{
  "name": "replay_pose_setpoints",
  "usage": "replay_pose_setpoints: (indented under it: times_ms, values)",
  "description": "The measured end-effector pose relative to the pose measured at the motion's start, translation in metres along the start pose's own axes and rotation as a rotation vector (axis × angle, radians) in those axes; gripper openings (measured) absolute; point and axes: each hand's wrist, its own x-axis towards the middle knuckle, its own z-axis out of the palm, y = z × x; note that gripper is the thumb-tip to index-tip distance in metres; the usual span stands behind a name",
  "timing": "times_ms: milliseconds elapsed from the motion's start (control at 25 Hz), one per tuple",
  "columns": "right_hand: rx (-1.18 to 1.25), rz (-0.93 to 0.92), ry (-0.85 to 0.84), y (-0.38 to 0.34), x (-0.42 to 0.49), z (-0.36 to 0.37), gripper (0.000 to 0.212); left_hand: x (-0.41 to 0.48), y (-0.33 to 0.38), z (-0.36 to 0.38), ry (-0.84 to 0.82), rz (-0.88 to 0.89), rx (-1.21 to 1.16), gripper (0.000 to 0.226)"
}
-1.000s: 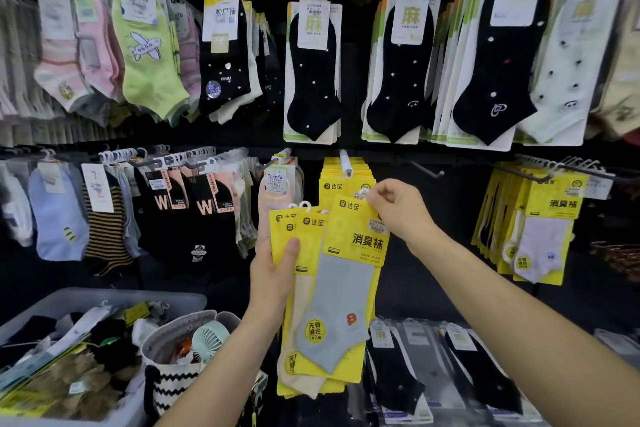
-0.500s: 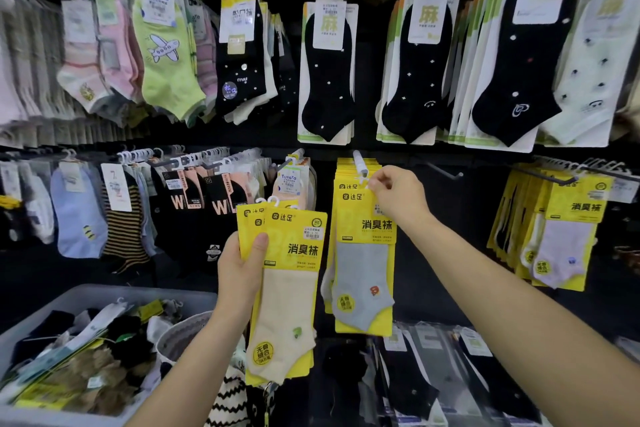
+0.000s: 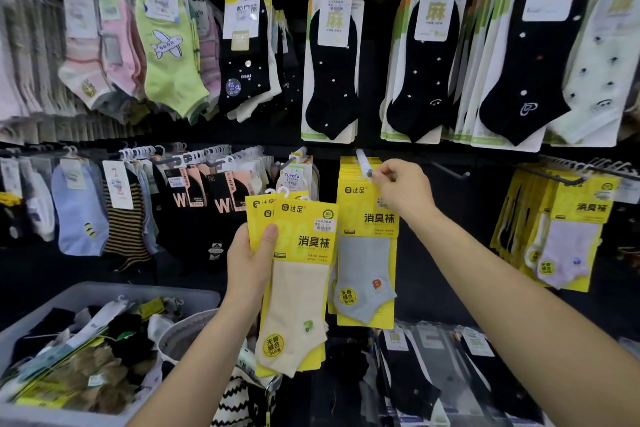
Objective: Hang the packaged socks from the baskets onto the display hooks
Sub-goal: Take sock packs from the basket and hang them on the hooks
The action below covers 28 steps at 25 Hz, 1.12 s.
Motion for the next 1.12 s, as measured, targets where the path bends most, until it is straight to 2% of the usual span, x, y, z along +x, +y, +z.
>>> replay_pose_setpoints:
  times_ms: [120,200,280,320,400,480,640,720,800,880,1000,1120]
  values:
    - [-0.068,0.022,-0.041,-0.003,0.001,-0.002,0.013,-0.001,0.008,0.013,-0.027,0.01,-0.02,0.005]
    - [-0.122,-0.006,0.035,-0.002,-0.001,-0.008,0.01,-0.003,0.013,0.02,-0.034,0.014,-0.032,0.008]
    - [-0.027,-0.114,0.139,-0.004,-0.01,-0.014,0.01,-0.006,0.014,0.026,-0.055,0.019,-0.043,0.009]
    - [0.034,-0.182,0.125,-0.006,-0.018,-0.016,0.009,-0.007,0.015,0.029,-0.069,0.019,-0.055,0.008]
    - [0.006,-0.278,-0.033,-0.013,-0.033,-0.016,0.008,-0.012,0.016,0.038,-0.11,0.026,-0.073,0.007]
    - [-0.087,-0.289,-0.191,-0.015,-0.041,-0.015,0.009,-0.017,0.017,0.047,-0.15,0.058,-0.067,0.009]
    - [0.038,-0.106,-0.341,-0.01,-0.038,-0.033,0.009,-0.026,0.015,0.058,-0.198,0.02,-0.082,0.011]
    - [0.009,-0.092,-0.399,-0.007,-0.036,-0.041,0.011,-0.027,0.012,0.06,-0.231,0.011,-0.094,0.011]
    - [-0.104,-0.109,-0.365,-0.007,-0.031,-0.044,0.019,-0.026,0.011,0.063,-0.261,0.007,-0.09,0.012]
    - [-0.183,-0.117,-0.253,-0.012,-0.022,-0.044,0.024,-0.024,0.011,0.064,-0.265,-0.002,-0.083,0.016]
    - [-0.181,-0.09,-0.132,-0.02,-0.003,-0.042,0.018,-0.022,0.008,0.055,-0.229,0.003,-0.099,0.019]
    - [-0.141,-0.079,-0.144,-0.027,0.007,-0.036,0.016,-0.016,-0.002,0.036,-0.152,-0.027,-0.073,0.013]
